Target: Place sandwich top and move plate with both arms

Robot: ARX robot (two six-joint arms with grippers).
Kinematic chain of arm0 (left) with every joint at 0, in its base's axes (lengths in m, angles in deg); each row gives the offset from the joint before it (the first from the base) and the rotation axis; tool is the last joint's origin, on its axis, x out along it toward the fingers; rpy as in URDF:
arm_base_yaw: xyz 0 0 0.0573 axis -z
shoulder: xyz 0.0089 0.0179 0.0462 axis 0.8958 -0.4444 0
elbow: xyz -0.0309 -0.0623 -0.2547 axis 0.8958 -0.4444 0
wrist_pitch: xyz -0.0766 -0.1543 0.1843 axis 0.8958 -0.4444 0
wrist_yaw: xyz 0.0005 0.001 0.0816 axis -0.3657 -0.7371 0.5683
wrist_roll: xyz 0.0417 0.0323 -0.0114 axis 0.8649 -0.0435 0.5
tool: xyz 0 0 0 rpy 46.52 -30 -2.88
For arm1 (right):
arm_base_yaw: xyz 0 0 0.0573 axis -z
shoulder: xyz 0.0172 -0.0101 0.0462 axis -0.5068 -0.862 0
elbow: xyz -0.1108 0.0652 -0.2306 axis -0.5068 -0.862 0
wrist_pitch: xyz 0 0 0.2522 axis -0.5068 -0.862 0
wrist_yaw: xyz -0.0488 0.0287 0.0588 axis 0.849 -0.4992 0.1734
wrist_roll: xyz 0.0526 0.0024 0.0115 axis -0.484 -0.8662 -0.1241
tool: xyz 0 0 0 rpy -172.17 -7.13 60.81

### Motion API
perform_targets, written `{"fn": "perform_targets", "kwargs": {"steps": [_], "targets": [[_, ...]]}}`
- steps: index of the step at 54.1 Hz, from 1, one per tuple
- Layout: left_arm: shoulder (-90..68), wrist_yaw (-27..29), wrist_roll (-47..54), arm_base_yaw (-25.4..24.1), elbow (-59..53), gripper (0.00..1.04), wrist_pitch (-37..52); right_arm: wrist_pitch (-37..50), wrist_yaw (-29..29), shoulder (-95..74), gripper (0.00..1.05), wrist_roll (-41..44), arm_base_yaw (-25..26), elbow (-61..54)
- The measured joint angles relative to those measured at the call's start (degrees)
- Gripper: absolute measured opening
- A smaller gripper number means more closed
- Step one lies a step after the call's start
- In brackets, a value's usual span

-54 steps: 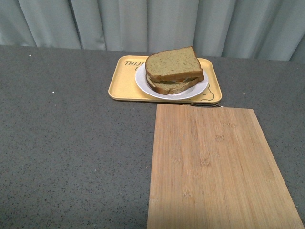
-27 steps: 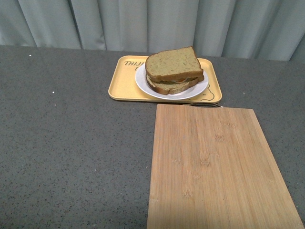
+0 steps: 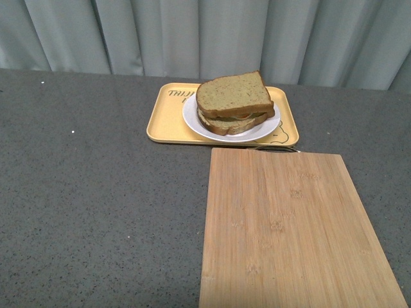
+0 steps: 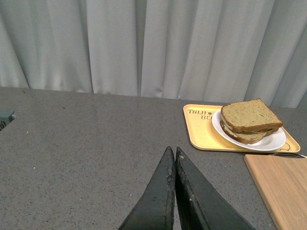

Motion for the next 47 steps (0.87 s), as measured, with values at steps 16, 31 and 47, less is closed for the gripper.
{"fn": "perform_targets", "kwargs": {"steps": [16,31,47], "targets": [[0.02,0.00,0.00,0.00,0.00,0.49,0.00,0.00,0.02,0.00,0.95,0.00,0.00,0.00],[0.04,0.02,0.00,0.00,0.00,0.96,0.00,0.00,0.02,0.00,0.95,0.00,0.00,0.00],[0.04,0.00,0.04,0.00,0.00,0.98,0.00,0.00,0.02,0.00,0.95,0.00,0.00,0.00]]}}
